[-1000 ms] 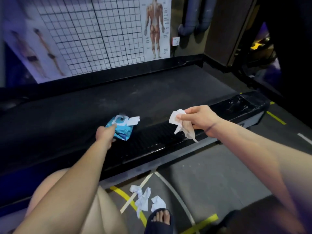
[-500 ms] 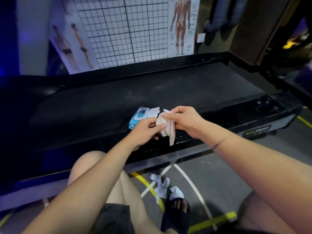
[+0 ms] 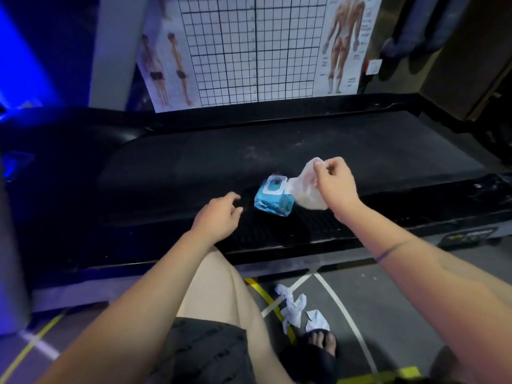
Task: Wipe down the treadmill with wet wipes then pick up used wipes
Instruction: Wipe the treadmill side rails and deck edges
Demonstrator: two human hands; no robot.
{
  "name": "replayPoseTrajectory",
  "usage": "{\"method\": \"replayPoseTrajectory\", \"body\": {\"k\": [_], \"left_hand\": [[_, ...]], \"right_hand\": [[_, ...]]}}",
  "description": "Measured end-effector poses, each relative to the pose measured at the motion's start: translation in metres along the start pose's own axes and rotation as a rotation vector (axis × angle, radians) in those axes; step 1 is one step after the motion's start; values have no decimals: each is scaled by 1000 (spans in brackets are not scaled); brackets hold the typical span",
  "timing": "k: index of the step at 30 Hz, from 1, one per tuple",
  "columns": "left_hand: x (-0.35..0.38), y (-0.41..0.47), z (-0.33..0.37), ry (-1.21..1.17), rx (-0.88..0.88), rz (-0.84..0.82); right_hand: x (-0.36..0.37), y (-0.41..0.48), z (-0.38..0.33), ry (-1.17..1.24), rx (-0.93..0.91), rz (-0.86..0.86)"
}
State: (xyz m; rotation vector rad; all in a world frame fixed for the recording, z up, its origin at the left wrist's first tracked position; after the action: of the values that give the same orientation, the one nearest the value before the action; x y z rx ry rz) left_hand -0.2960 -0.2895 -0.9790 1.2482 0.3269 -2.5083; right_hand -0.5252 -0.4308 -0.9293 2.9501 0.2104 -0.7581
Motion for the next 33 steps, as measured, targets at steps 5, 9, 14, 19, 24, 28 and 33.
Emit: {"method": "replayPoseTrajectory", "body": {"k": [5, 9, 14, 19, 24, 28, 33], "left_hand": [[21, -7, -20, 128, 3, -146], [24, 3, -21, 69, 8, -133], [27, 16, -12, 2, -1, -154], [36, 24, -1, -9, -12, -152], [46, 21, 4, -3, -2, -128], [38, 21, 10, 35, -9, -105], [41, 20, 29, 119, 30, -108]], "right_hand": [[45, -42, 63, -669, -391, -160], [72, -81, 120, -783, -546, -620], [57, -77, 116, -737, -535, -531], [81, -74, 123, -1042, -467, -621], [120, -72, 120, -1030, -345, -455], [98, -92, 130, -1023, -481, -459], [47, -76, 160, -1079, -467, -495]]}}
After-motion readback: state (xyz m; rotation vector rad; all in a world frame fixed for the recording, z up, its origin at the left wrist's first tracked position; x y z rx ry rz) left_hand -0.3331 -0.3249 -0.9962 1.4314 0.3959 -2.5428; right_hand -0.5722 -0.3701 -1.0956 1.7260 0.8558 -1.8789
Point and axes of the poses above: each hand's wrist, its own y-axis towards the middle knuckle, its own x-axis out of the palm, z = x × y, the point moved 3 cm from there along y, towards the middle knuckle, and after that the axes turned 8 degrees about -y, right-handed, at the moved point
